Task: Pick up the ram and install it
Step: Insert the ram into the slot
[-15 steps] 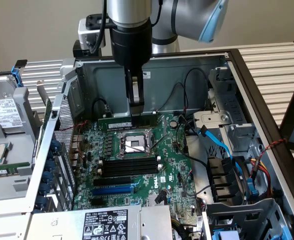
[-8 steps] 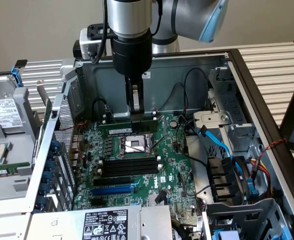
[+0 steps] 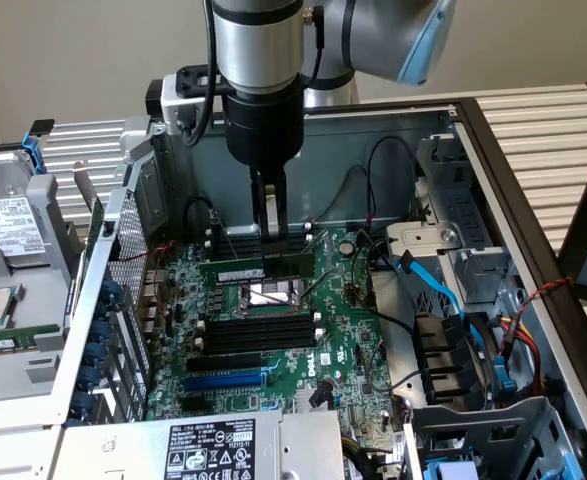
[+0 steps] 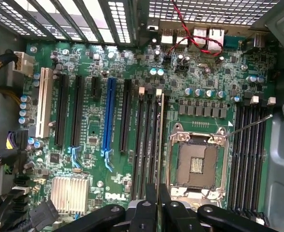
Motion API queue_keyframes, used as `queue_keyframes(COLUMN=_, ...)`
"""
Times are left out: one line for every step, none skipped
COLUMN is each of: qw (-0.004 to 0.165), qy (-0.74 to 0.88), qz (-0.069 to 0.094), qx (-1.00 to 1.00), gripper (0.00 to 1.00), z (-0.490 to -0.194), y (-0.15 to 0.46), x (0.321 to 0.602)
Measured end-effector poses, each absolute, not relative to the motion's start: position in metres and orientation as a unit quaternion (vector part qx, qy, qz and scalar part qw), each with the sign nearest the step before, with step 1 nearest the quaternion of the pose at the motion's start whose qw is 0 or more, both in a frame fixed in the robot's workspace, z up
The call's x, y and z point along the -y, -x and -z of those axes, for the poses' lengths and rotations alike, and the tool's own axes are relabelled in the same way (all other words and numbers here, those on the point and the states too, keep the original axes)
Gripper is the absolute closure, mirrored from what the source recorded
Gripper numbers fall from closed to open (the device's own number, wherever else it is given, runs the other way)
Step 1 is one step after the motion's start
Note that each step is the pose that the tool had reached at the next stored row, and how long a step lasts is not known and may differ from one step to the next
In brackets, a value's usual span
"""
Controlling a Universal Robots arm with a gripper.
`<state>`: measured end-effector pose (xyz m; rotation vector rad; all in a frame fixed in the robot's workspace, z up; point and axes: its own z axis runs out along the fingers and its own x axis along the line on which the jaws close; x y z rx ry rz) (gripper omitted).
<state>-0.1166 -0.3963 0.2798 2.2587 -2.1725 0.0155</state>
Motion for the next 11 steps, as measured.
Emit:
queue_keyframes(qw=0.005, qy=-0.721, qz=-0.006, qx=0.693, gripper=0.86, z=-0.279, y=0.117, x=0.396)
queue_keyframes(qw=0.007, qy=-0.721, qz=-0.008, qx=0.693, gripper=0.86, z=-0.278, y=0.117, x=0.396)
queue_keyframes(qw=0.009, qy=-0.721, qz=-0.010, qx=0.693, gripper=0.86, z=-0.277, y=0.117, x=0.396)
queue_keyframes(qw=0.010, qy=-0.721, qz=-0.011, qx=0.693, gripper=0.86, z=-0.276, y=0.117, x=0.396)
queue_keyframes(qw=0.011, qy=-0.721, qz=-0.011, qx=0.693, gripper=0.86, z=-0.275, y=0.117, x=0.396)
queue_keyframes(qw=0.010, qy=-0.721, qz=-0.011, qx=0.693, gripper=0.86, z=-0.273, y=0.117, x=0.397)
queue_keyframes(qw=0.008, qy=-0.721, qz=-0.011, qx=0.693, gripper=0.86, z=-0.272, y=0.117, x=0.397)
queue_keyframes(qw=0.007, qy=-0.721, qz=-0.010, qx=0.693, gripper=0.86, z=-0.271, y=0.117, x=0.398)
queue_keyframes(qw=0.006, qy=-0.721, qz=-0.010, qx=0.693, gripper=0.86, z=-0.269, y=0.117, x=0.399)
queue_keyframes(qw=0.005, qy=-0.721, qz=-0.010, qx=0.693, gripper=0.86, z=-0.268, y=0.117, x=0.400)
queue_keyframes(qw=0.005, qy=-0.721, qz=-0.010, qx=0.693, gripper=0.86, z=-0.267, y=0.117, x=0.401)
